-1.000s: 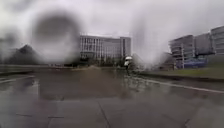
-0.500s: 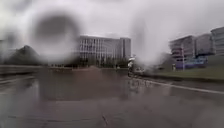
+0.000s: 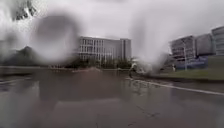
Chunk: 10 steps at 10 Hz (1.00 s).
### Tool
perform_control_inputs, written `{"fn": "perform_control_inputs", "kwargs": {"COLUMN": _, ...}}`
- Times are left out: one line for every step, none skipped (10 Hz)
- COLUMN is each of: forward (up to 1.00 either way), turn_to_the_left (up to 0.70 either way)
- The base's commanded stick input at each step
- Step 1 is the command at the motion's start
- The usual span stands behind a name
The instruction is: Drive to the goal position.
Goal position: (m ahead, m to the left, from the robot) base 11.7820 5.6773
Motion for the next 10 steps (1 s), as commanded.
{"fn": "perform_control_inputs", "kwargs": {"forward": 0.7, "turn_to_the_left": 0.07}}
{"fn": "perform_control_inputs", "kwargs": {"forward": 0.7, "turn_to_the_left": 0.0}}
{"fn": "perform_control_inputs", "kwargs": {"forward": 0.7, "turn_to_the_left": 0.0}}
{"fn": "perform_control_inputs", "kwargs": {"forward": 0.7, "turn_to_the_left": 0.0}}
{"fn": "perform_control_inputs", "kwargs": {"forward": 0.7, "turn_to_the_left": 0.0}}
{"fn": "perform_control_inputs", "kwargs": {"forward": 0.7, "turn_to_the_left": 0.0}}
{"fn": "perform_control_inputs", "kwargs": {"forward": 0.7, "turn_to_the_left": 0.0}}
{"fn": "perform_control_inputs", "kwargs": {"forward": 0.7, "turn_to_the_left": 0.0}}
{"fn": "perform_control_inputs", "kwargs": {"forward": 0.7, "turn_to_the_left": 0.0}}
{"fn": "perform_control_inputs", "kwargs": {"forward": 0.7, "turn_to_the_left": 0.0}}
